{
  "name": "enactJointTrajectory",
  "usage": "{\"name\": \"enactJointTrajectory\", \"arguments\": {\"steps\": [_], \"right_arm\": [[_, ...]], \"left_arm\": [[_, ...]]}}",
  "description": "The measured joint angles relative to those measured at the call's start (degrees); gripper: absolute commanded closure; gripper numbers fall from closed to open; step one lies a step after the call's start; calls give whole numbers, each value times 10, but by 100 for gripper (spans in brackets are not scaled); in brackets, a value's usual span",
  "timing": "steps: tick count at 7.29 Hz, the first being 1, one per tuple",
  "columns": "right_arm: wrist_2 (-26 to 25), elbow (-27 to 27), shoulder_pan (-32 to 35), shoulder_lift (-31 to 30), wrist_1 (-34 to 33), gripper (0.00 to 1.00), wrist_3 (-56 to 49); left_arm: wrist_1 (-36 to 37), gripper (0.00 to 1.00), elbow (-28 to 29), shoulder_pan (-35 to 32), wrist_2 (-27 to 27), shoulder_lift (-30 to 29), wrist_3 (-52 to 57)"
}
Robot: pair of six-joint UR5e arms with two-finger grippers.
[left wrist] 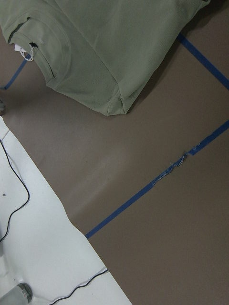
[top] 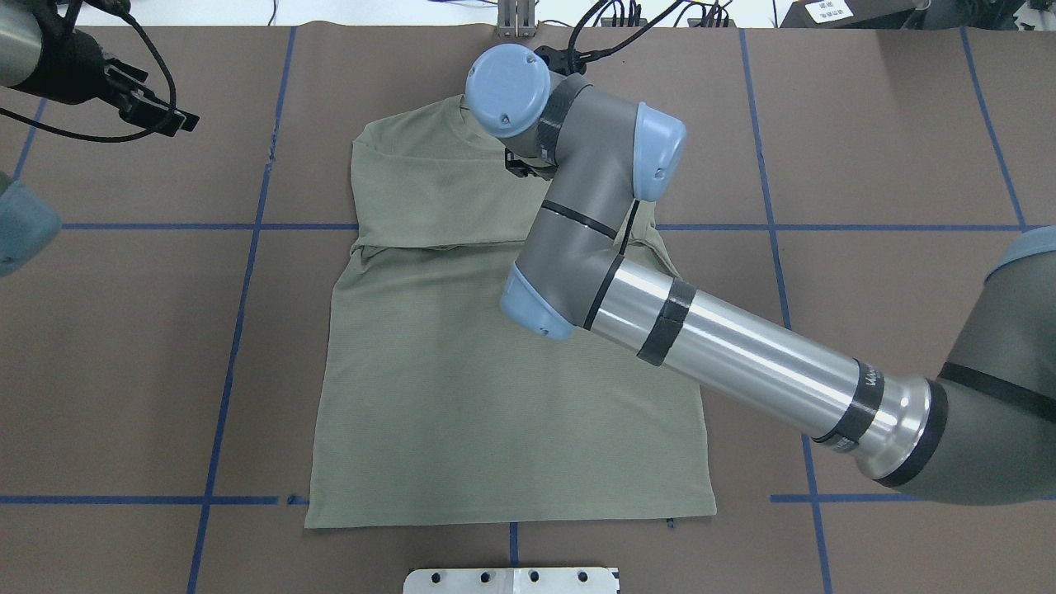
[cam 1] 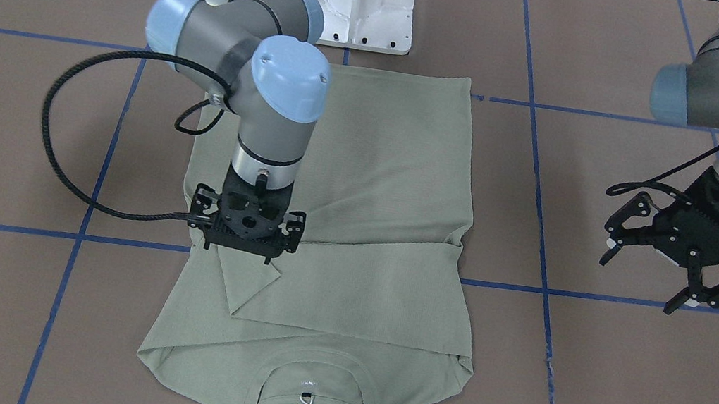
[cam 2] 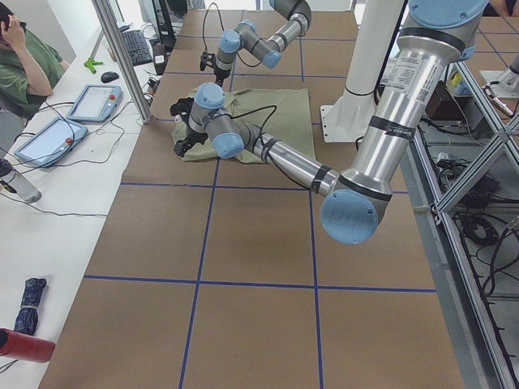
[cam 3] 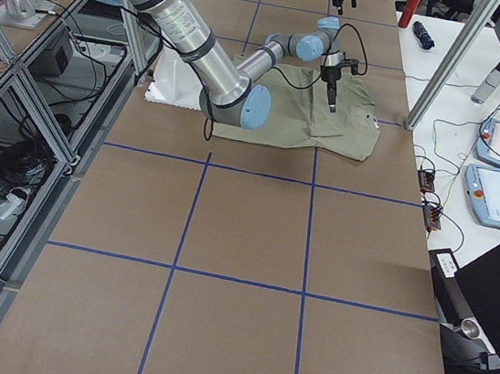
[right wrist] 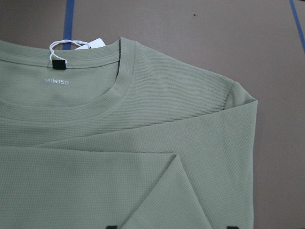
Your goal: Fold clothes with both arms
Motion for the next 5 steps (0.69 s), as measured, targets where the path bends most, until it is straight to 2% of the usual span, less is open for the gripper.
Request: {"name": "enactJointTrajectory", "arguments": {"steps": [1, 5], "right_arm": [[-15, -26, -11, 9, 9, 30, -2], [-48, -67, -30, 17, 16, 38, -30]], "left_arm": [[-1, 0, 0, 0, -1, 1, -2], [-1, 0, -1, -1, -1, 7, -3]]}}
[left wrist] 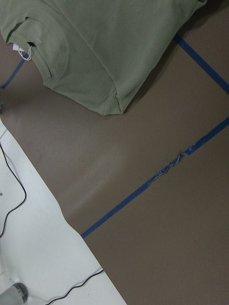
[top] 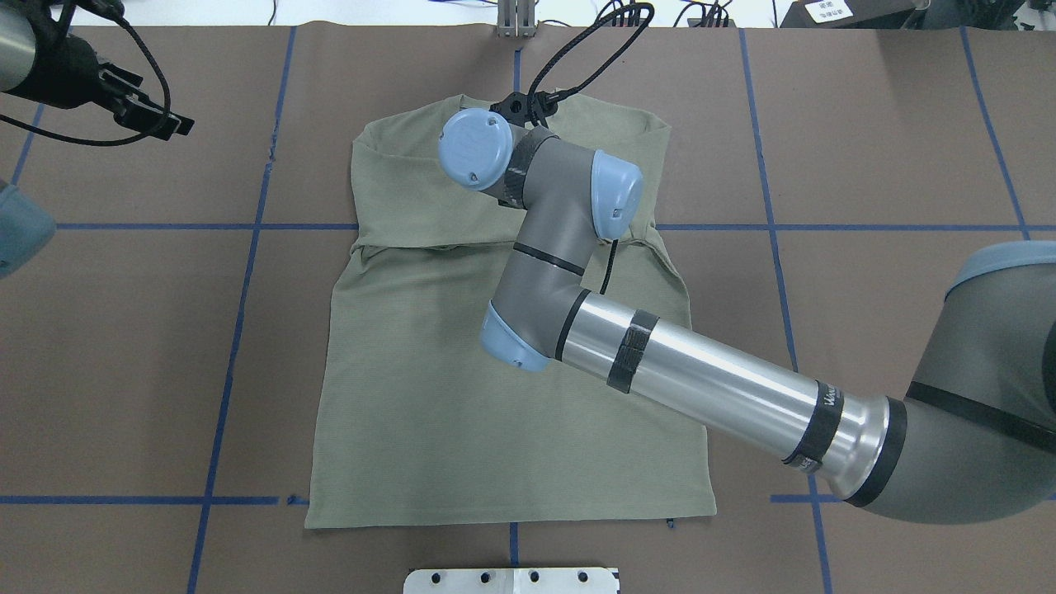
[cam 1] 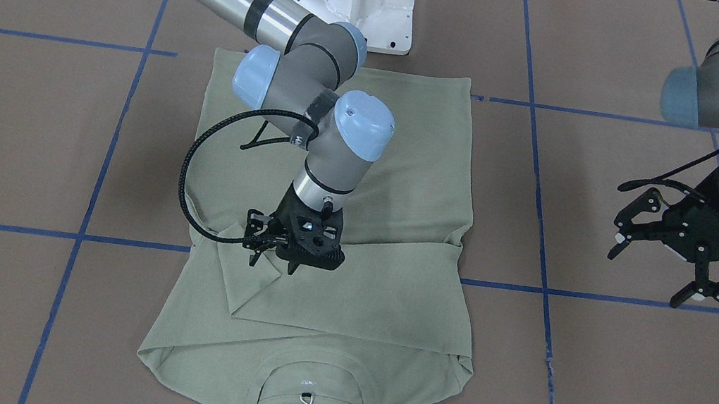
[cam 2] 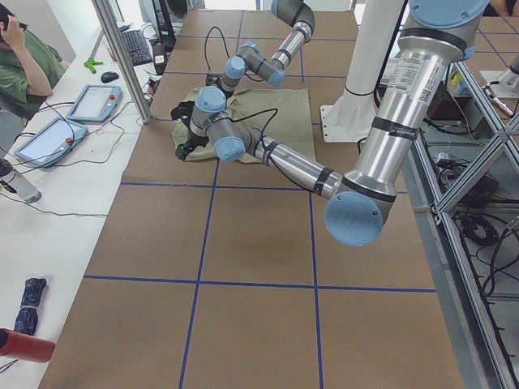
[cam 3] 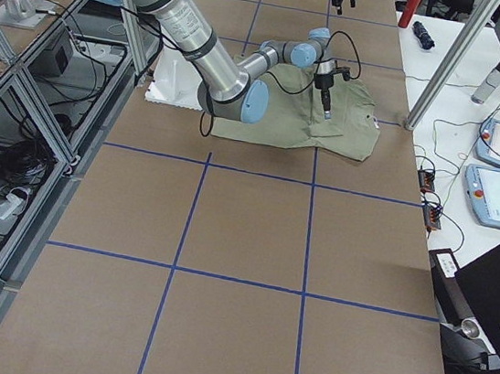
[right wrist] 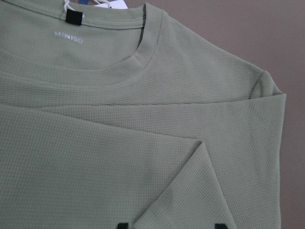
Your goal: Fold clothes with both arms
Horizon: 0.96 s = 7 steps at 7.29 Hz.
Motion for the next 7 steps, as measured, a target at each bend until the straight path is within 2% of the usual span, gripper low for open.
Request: {"name": "enactJointTrajectory", "arguments": {"steps": [4, 5, 6, 7], "right_arm": [[-14, -29, -8, 3, 24, 42, -7], [-15, -33, -9, 3, 28, 50, -7], [-15, -35, -10, 3, 30, 96, -7], [-15, -35, -11, 3, 31, 100, -7]], "left_arm": [[-1, 0, 0, 0, 0, 4, 0], [-1, 0, 0, 0, 0, 4, 0], [-1, 0, 0, 0, 0, 4, 0], [-1, 0, 0, 0, 0, 4, 0]]}}
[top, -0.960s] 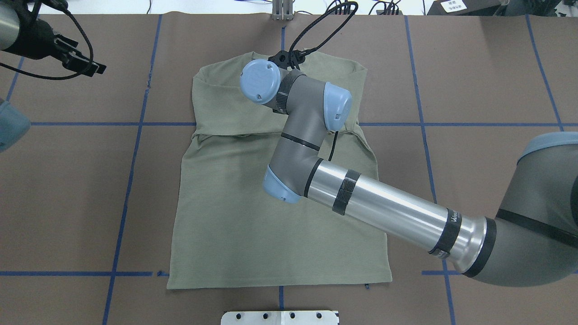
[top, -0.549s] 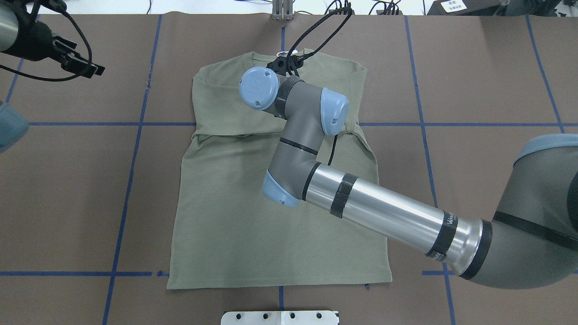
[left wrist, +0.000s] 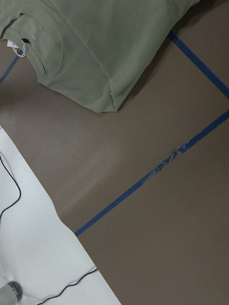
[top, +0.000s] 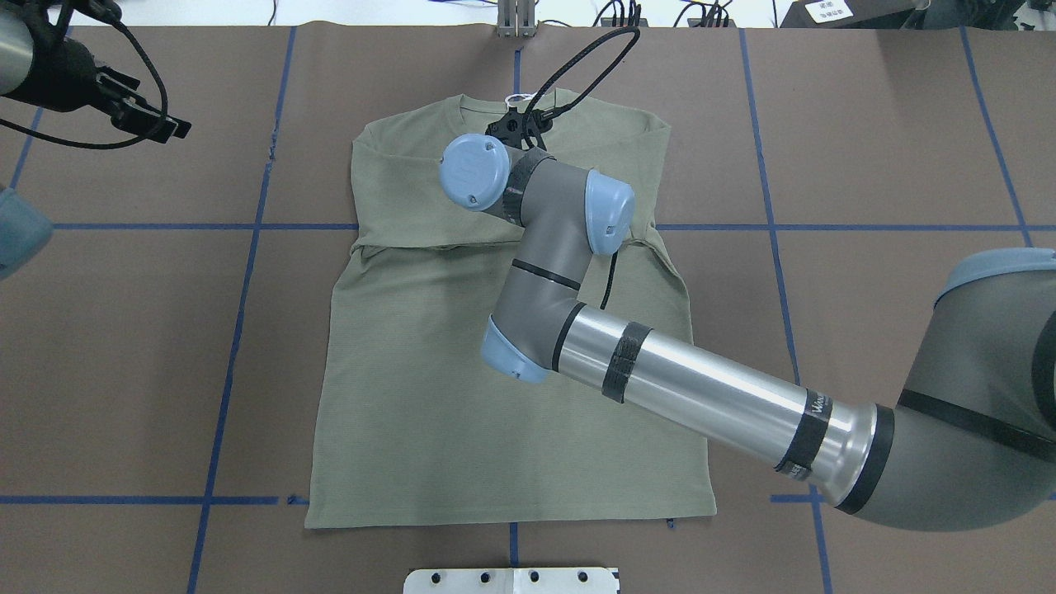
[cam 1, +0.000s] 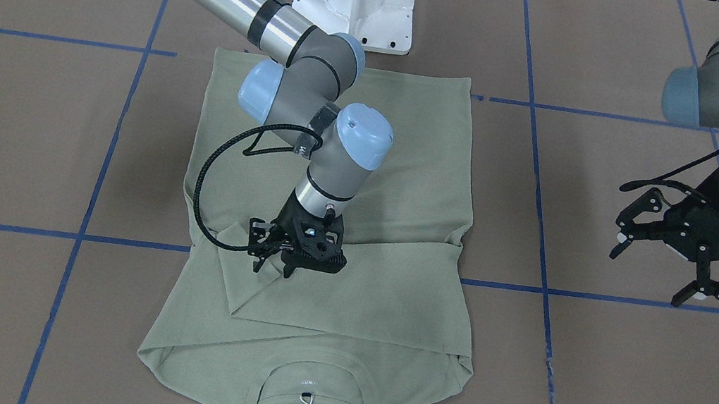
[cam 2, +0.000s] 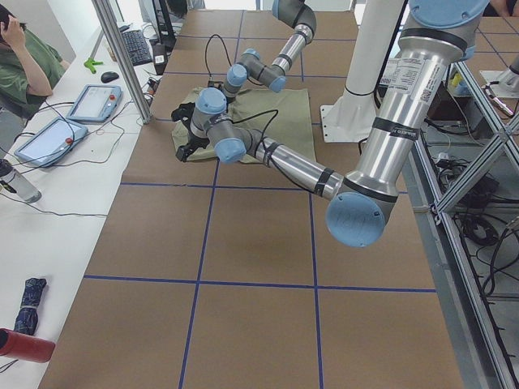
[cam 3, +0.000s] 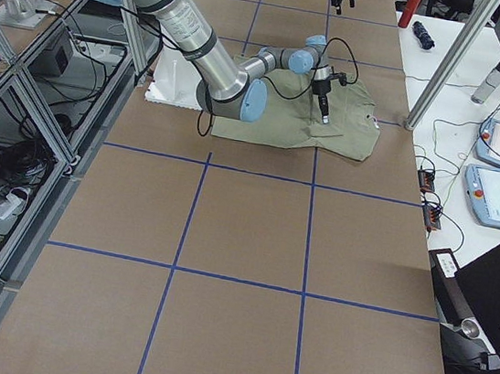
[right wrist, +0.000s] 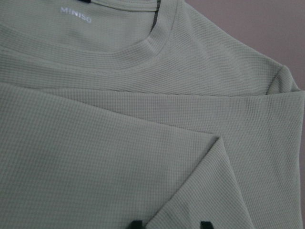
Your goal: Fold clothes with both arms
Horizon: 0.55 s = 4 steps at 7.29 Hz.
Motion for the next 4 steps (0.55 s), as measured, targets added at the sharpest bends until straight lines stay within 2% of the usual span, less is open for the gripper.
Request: {"name": "enactJointTrajectory", "arguments": {"steps": [4], "right_arm": [[0, 1, 0, 1, 1, 100, 3]], "left_arm": [[0, 0, 0, 0, 0, 0, -1]]}}
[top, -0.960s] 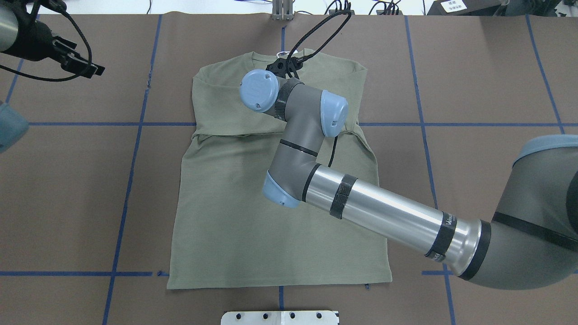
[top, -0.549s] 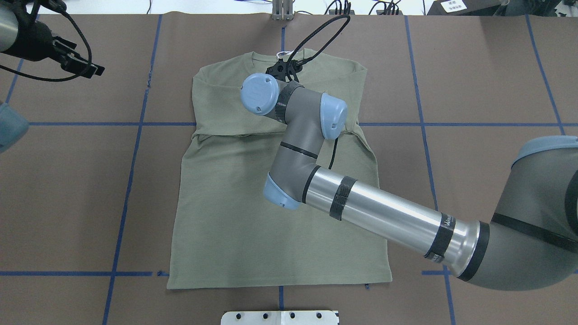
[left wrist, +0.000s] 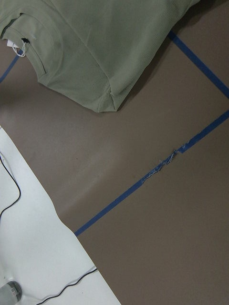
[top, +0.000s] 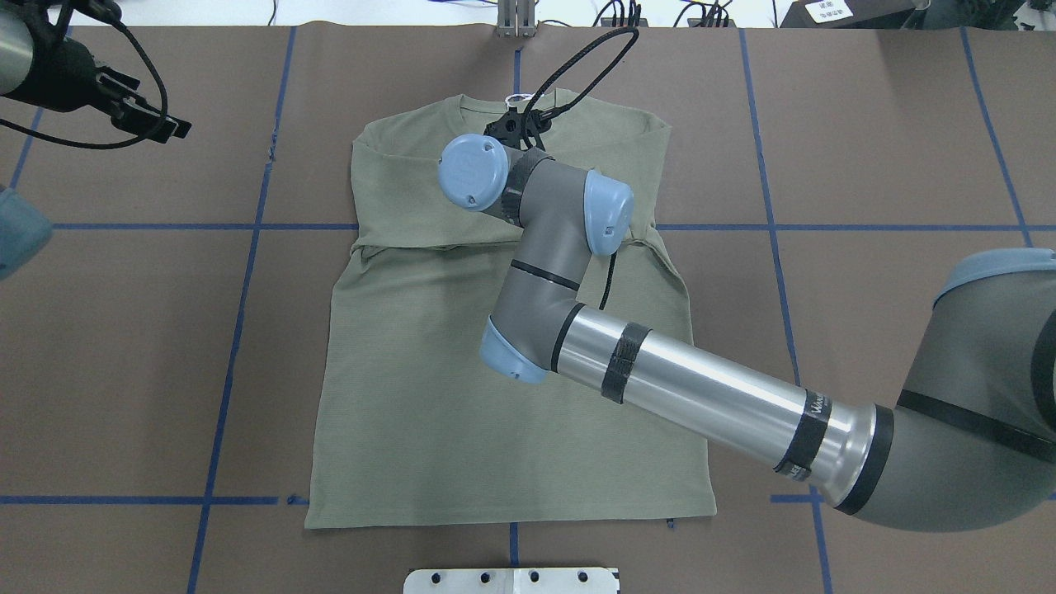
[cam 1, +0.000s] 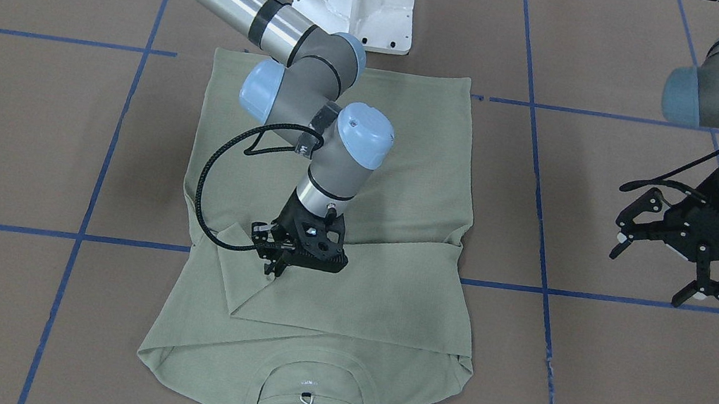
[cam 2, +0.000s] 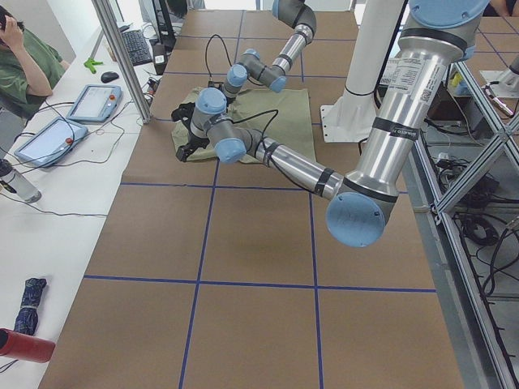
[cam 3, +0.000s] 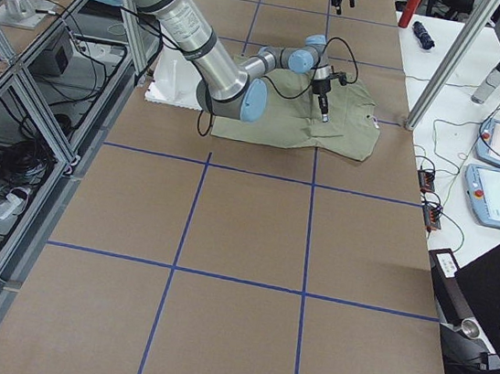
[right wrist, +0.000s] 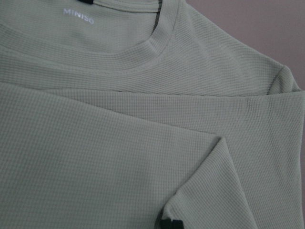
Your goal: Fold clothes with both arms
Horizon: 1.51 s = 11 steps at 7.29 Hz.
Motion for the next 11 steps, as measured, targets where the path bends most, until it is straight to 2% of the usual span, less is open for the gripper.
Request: {"name": "enactJointTrajectory", "arguments": {"steps": [2, 4, 7, 10, 11], "right_arm": [[1, 7, 1, 2, -1, 100, 1], [6, 38, 10, -4, -25, 100, -10], [9, 130, 41, -79, -57, 100, -72], [7, 142, 69, -115, -38, 100, -126], [7, 140, 73, -121, -25, 1, -134]], "left_arm": [[0, 0, -1, 1, 0, 0, 0], [0, 0, -2, 1, 0, 0, -1], [-1, 0, -4, 1, 0, 0, -13], [-1, 0, -11, 2, 0, -1, -23], [-1, 0, -11, 2, 0, -1, -24]]}}
